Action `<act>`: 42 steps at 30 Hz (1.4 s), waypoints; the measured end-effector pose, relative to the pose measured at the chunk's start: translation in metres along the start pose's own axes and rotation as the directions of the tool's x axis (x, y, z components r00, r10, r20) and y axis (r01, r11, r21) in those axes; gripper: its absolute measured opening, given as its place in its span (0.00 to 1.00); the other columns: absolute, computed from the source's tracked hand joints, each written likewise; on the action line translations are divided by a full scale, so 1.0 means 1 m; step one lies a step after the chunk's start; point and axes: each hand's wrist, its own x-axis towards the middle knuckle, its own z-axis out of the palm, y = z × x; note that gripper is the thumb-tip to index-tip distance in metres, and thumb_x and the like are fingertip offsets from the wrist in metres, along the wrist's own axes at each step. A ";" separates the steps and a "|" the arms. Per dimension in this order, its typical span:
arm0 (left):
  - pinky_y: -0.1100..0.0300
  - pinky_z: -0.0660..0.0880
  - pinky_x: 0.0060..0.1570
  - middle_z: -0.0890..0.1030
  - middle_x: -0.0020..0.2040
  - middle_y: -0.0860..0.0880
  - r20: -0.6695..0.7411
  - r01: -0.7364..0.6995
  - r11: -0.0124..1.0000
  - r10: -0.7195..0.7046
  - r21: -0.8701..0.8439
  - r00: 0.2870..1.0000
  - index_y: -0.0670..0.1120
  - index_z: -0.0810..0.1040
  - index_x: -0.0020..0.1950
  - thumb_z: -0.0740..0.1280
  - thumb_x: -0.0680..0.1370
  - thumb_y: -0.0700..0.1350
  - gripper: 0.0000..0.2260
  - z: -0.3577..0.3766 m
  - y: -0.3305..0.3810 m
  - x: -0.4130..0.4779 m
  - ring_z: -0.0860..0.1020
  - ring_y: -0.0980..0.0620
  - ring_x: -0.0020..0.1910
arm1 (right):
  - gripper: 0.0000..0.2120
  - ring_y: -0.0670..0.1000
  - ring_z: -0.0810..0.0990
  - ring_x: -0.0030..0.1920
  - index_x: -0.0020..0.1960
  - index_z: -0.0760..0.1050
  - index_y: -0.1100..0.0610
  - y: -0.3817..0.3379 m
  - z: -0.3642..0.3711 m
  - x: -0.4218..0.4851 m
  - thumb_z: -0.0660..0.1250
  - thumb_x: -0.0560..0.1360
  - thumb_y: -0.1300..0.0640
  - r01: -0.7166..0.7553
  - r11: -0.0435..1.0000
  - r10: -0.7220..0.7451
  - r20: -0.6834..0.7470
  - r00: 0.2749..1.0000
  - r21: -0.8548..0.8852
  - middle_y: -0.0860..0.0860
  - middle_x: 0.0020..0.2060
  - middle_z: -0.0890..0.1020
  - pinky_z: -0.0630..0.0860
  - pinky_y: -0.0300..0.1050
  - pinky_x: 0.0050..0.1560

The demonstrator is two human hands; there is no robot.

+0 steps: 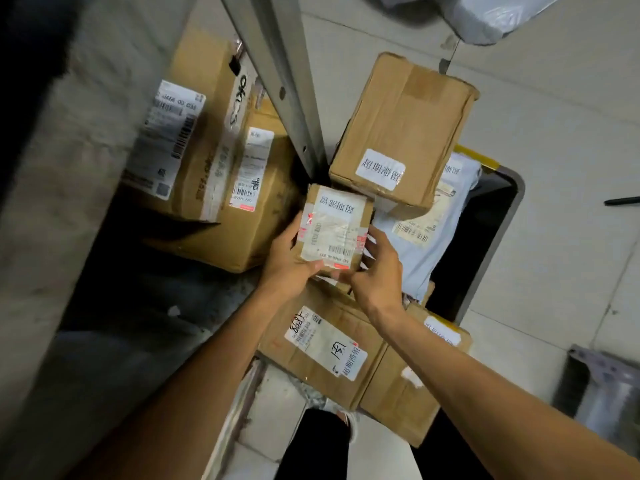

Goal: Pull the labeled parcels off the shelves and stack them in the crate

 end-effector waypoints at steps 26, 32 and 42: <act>0.52 0.69 0.69 0.72 0.71 0.53 0.073 0.129 0.941 -0.159 0.312 0.985 0.61 0.59 0.76 0.68 0.73 0.37 0.38 0.033 -0.052 0.055 0.72 0.52 0.67 | 0.37 0.49 0.72 0.66 0.76 0.57 0.60 0.010 0.010 0.021 0.69 0.72 0.68 -0.164 0.961 0.217 0.240 0.946 -0.224 0.53 0.66 0.73 0.69 0.34 0.58; 0.61 0.69 0.61 0.75 0.67 0.48 0.080 0.104 0.898 -0.152 0.429 0.985 0.48 0.67 0.74 0.72 0.69 0.29 0.36 0.011 -0.006 0.023 0.73 0.50 0.66 | 0.32 0.58 0.74 0.65 0.73 0.63 0.63 -0.027 -0.027 -0.002 0.70 0.71 0.65 -0.003 0.816 0.207 0.289 0.935 -0.578 0.58 0.66 0.75 0.72 0.44 0.59; 0.61 0.70 0.54 0.74 0.62 0.46 0.113 -0.070 0.753 -0.006 0.655 0.994 0.49 0.76 0.61 0.69 0.72 0.34 0.20 0.004 0.099 -0.054 0.74 0.49 0.58 | 0.28 0.57 0.72 0.66 0.71 0.67 0.60 -0.138 -0.100 -0.066 0.70 0.73 0.59 0.238 0.545 0.185 0.392 0.901 -0.804 0.57 0.67 0.73 0.71 0.46 0.62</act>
